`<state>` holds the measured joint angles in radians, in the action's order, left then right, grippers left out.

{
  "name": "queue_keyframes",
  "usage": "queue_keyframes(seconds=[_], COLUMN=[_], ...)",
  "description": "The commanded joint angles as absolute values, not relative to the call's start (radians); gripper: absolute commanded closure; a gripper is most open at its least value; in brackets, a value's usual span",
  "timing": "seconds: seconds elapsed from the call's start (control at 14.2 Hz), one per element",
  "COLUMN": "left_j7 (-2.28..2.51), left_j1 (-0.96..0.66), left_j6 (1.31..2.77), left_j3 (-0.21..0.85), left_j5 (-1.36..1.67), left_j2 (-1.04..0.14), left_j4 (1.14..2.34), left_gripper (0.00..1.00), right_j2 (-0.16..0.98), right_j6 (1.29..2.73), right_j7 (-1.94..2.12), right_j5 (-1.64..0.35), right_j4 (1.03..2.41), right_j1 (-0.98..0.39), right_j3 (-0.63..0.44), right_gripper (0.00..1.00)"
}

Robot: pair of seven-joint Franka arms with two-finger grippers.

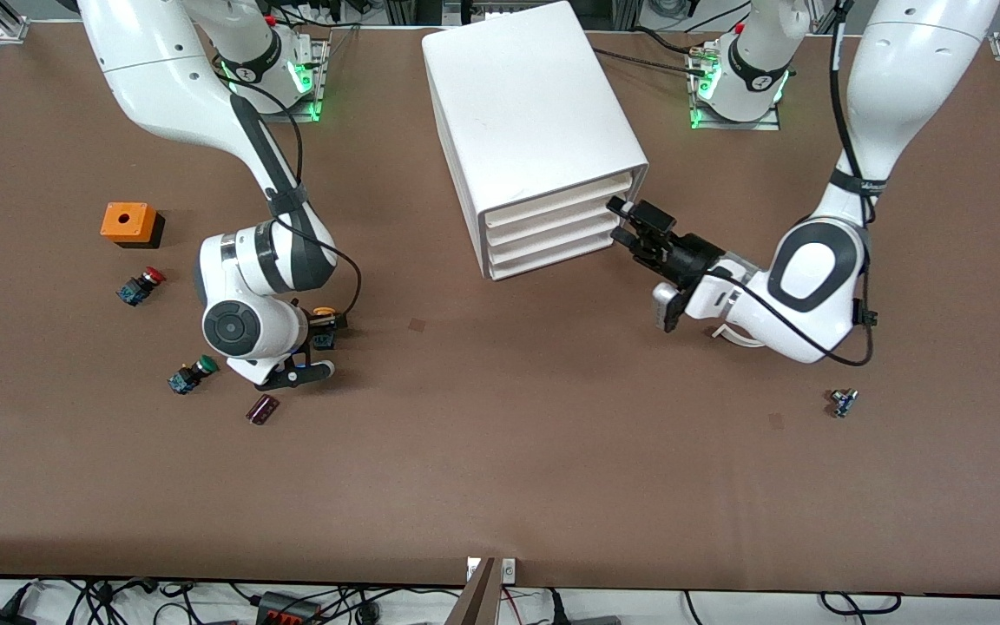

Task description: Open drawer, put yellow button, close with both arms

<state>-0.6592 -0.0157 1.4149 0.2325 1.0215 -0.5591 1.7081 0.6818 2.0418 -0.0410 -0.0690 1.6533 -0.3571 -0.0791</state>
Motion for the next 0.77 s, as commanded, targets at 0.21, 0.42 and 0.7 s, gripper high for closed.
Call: queue_keyframes(seconds=[0.21,0.42,0.7], left_j7=[-0.804,-0.871,-0.89], left_j1=[-0.052,-0.049,-0.055], left_j6=[1.466,1.465,1.468], left_j3=[0.233,0.236,0.248], left_j5=[1.052,1.069,1.12], left_j2=[-0.627,-0.626,-0.623], left_j4=[1.715,1.755,1.802], left_gripper=[0.23,0.29,0.36], right_j2=[0.696,0.709,0.712], right_j6=[2.045,2.046,2.046], right_j7=[-0.049,-0.048,-0.048], right_j5=[-0.124,-0.124,-0.124], right_j4=[1.651,1.651,1.649], right_j1=[-0.374,-0.374,-0.373], right_j3=[-0.083,-0.084,-0.084], right_gripper=[0.1,0.29,0.45])
